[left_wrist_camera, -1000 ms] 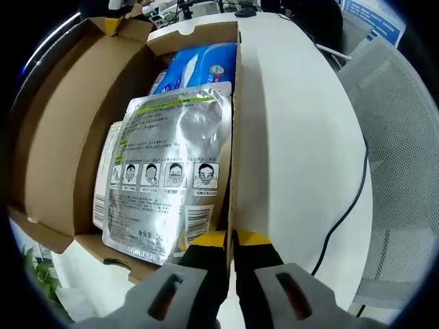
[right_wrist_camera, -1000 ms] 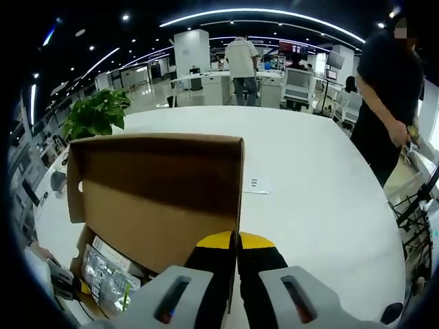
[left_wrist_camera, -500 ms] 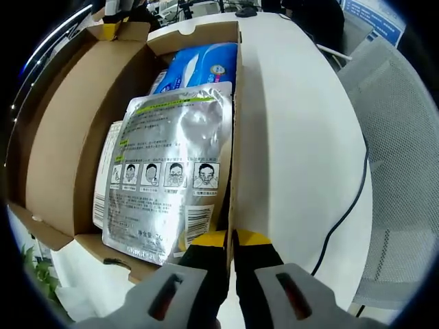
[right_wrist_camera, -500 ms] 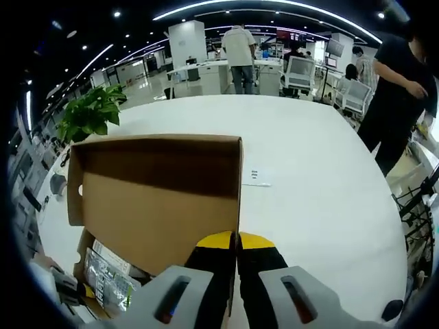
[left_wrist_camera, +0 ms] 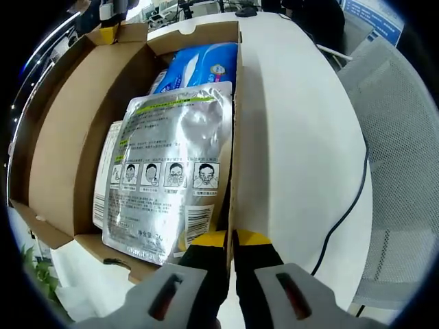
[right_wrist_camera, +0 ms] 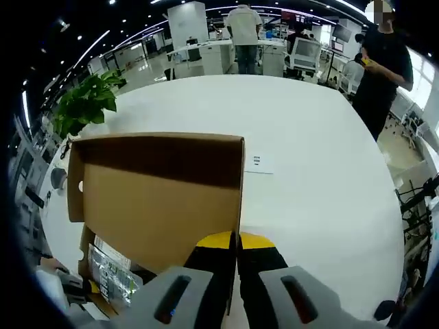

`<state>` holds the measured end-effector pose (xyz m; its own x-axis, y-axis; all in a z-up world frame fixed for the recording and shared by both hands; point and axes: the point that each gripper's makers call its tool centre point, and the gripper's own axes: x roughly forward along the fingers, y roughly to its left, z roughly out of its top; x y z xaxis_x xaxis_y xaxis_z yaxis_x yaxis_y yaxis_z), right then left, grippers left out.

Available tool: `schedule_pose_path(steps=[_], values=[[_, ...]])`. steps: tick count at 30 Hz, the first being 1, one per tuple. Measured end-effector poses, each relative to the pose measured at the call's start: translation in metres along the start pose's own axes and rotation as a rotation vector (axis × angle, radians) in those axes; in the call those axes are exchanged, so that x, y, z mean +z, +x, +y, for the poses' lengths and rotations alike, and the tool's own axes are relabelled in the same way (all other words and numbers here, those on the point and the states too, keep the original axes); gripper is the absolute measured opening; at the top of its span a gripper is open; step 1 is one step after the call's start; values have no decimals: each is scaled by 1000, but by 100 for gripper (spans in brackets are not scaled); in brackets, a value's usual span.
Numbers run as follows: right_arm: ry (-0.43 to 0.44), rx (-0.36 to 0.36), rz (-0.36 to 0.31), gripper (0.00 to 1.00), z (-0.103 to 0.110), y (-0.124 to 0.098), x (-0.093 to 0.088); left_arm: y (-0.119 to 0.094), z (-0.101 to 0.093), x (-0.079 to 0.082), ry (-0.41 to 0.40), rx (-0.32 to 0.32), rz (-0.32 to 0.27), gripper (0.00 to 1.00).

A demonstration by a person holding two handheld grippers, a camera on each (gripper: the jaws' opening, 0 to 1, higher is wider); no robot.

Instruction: Operate the shoe box by opening the lid, removing the specified soft item, and placing it in the target area until the item is outside and the box remains undamaged.

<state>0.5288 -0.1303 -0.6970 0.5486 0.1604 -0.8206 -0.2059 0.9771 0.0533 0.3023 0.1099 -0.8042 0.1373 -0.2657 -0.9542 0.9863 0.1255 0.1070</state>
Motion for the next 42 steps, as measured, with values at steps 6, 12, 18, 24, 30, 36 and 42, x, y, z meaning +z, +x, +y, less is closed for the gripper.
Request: schedule_pose_path(steps=[6,12,18,24,30,36,42], values=[[20,13,27,0,-1,6,-2,0,0,0,-2,1,0,1],[36,18,40,0,0,6,-6,0,1,0,-3,2,0,1],[56,46,66,0,-3,15,-5,0,0,0,2,0,0,1],[53,35,77,0,-6,31,-3,1,0,-1,2,3,-1,1],[54,21,79,0,-8,37,-4,1,-1,-1,11,-2,-2,1],[51,11,70,0,-9,42,-6,2,-1,-1,-1,0,-1,1],[48,-3,60,0,-9,47,-8,2,-1,-1,-11,-3,3,1]])
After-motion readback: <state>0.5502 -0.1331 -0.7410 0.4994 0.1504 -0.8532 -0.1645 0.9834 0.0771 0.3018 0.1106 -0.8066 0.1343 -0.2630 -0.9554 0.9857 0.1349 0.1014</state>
